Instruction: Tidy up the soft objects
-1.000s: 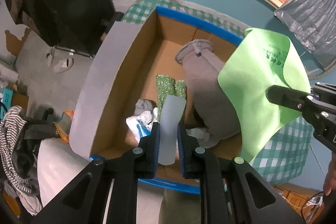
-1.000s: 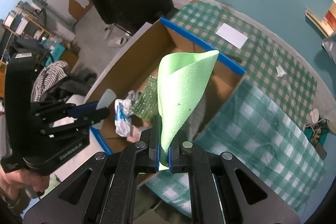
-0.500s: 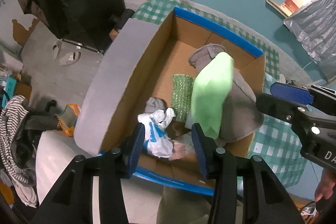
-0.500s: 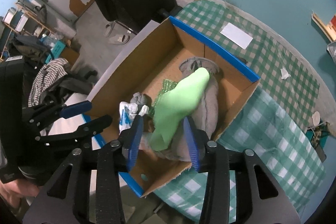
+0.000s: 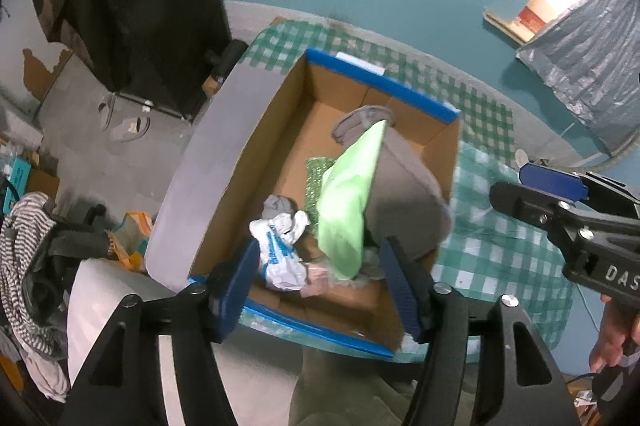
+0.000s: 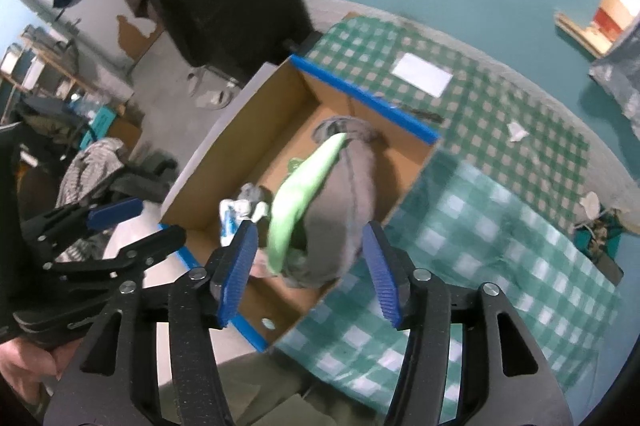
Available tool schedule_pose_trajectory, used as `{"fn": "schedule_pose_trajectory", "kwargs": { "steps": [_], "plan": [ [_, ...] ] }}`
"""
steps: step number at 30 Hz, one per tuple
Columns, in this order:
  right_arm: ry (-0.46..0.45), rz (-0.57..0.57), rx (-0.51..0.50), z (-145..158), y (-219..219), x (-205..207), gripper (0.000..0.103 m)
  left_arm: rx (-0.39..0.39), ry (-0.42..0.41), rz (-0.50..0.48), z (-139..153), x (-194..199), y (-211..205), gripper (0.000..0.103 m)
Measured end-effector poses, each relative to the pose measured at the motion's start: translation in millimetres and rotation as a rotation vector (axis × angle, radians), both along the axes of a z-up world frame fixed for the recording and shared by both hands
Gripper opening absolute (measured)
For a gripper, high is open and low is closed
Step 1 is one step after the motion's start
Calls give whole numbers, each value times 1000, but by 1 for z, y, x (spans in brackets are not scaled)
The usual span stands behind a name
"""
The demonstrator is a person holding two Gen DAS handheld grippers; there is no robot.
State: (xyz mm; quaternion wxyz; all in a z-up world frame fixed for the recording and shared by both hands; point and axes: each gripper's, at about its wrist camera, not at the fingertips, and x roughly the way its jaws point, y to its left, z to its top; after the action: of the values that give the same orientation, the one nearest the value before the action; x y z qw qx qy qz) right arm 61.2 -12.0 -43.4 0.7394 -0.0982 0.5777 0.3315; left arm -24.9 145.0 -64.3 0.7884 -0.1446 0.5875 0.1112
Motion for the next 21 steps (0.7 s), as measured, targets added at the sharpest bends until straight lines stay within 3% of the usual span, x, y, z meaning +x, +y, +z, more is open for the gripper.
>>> {"fn": "schedule_pose_trajectory", "kwargs": {
  "steps": [8, 12, 21],
  "plan": [
    [-71, -89, 3, 26, -31, 3, 56, 40, -42, -39, 23, 5, -17, 76],
    [-98, -134, 6, 36, -48, 1, 56, 34, -52, -56, 30, 6, -23, 83],
    [-149, -224, -1, 50, -84, -5, 57, 48, -94, -119, 48, 5, -50, 85]
  ]
}}
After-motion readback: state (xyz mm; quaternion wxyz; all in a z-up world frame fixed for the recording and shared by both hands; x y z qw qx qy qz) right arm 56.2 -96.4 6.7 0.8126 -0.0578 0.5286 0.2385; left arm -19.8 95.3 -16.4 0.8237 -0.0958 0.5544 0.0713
